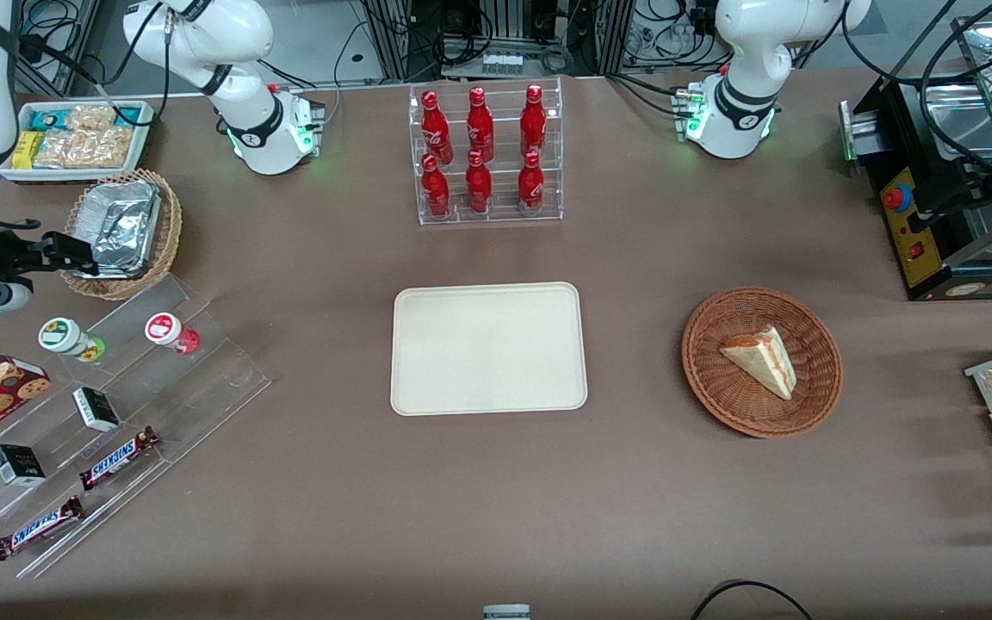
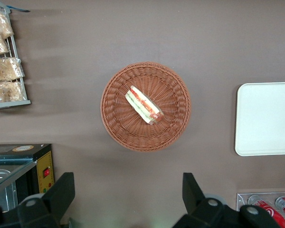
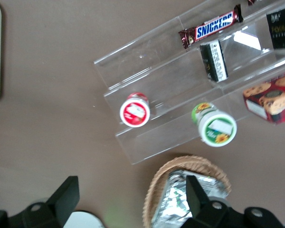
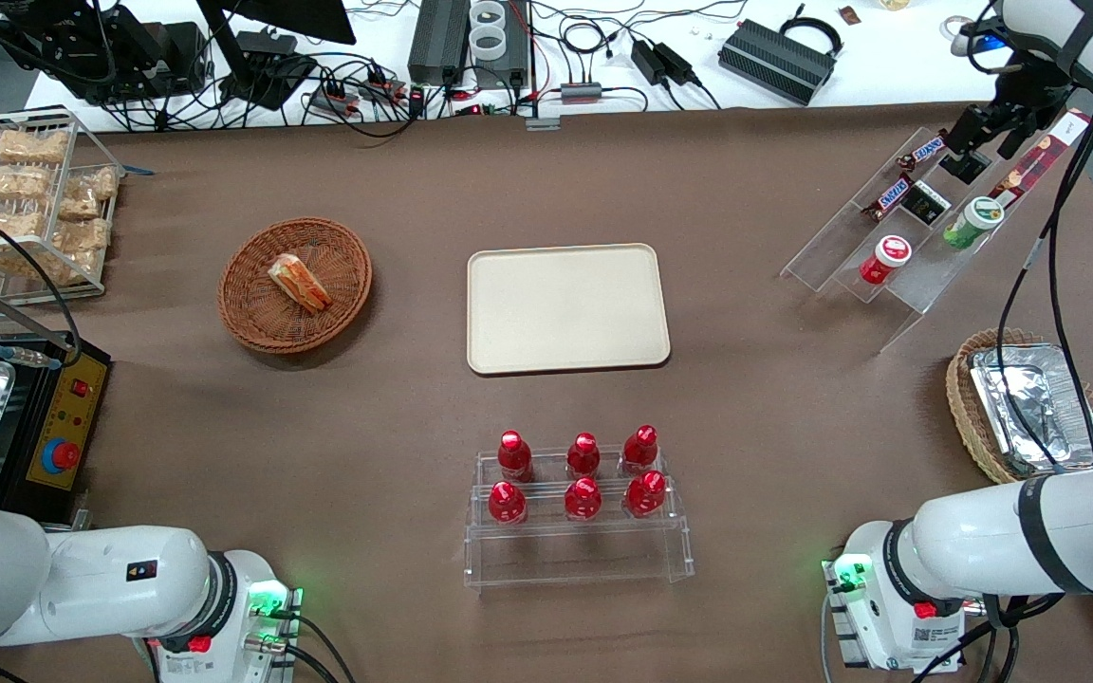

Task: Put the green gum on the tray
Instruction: 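Move the right gripper over the acrylic rack toward the green gum canister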

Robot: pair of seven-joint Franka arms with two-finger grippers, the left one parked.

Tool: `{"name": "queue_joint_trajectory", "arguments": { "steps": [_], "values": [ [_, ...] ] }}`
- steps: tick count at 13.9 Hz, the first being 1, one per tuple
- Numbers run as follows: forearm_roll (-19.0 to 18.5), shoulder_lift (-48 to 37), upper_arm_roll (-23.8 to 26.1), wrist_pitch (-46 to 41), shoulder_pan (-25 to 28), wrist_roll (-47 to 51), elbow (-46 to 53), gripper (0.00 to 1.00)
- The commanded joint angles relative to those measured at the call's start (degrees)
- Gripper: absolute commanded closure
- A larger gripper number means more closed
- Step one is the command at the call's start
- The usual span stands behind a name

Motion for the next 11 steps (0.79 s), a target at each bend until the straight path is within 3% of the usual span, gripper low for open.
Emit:
{"name": "queue_joint_trajectory", "arguments": {
  "steps": [1, 6, 11],
  "values": [
    [-1.2, -0.7, -0.1, 5.4, -1.9, -11.1, -3.4, 0.00],
    [-0.8, -0.1, -0.3, 14.6, -4.3, -29.0, -8.0, 0.00],
    [-0.6, 1.1, -0.7, 22.8, -6.9, -34.9, -11.4, 0.00]
  ]
}}
